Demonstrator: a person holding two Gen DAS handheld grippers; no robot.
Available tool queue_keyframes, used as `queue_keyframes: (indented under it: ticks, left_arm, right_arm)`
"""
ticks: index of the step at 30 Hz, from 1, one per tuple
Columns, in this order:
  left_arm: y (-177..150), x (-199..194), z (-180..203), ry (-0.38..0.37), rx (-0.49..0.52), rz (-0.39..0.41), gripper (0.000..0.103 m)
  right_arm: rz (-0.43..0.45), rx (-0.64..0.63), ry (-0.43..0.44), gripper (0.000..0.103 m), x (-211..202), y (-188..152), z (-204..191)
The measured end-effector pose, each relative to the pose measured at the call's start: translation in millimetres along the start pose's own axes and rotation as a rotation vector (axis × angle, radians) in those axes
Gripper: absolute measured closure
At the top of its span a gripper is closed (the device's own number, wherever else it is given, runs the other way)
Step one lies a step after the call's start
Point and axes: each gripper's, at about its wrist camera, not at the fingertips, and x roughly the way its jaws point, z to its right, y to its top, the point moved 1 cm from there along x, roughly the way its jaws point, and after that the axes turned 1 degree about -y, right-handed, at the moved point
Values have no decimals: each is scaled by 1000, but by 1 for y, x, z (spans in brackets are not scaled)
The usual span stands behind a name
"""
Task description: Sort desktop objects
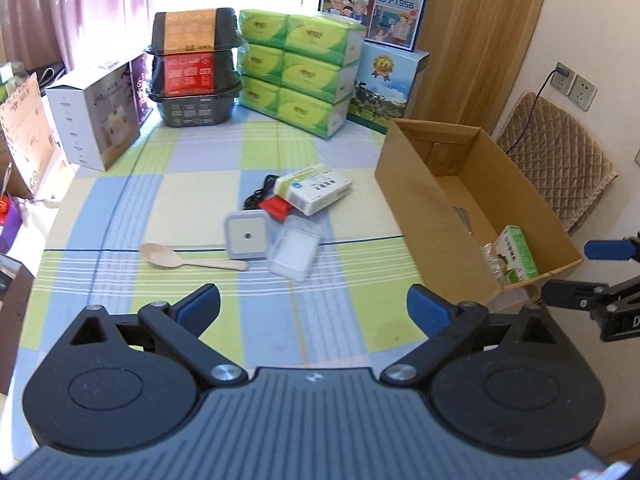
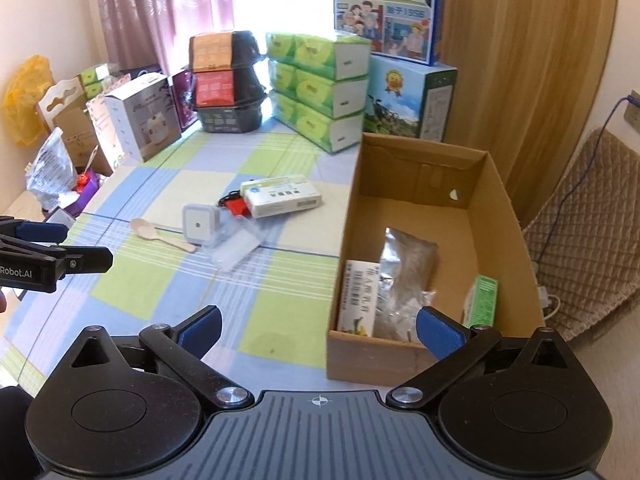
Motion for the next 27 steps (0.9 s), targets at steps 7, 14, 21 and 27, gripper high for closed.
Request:
queue_keyframes:
  ticks: [7,14,21,27]
  left_arm:
    - [-7,-3,-20,38,22,16,2]
    - [-19,-1,-53,47,-35,-1,2]
    - [-29,8,-79,99,-67,-15,2]
    - [-34,22,-111,148,-134,-2,2]
  right_arm:
    - [-3,-10,21,2,6,5,-17]
    - [17,-15,63,2,13,12,-35]
    - [35,-8,100,2,32,15,-56]
    - [29,-22,128,2,58,12,-76]
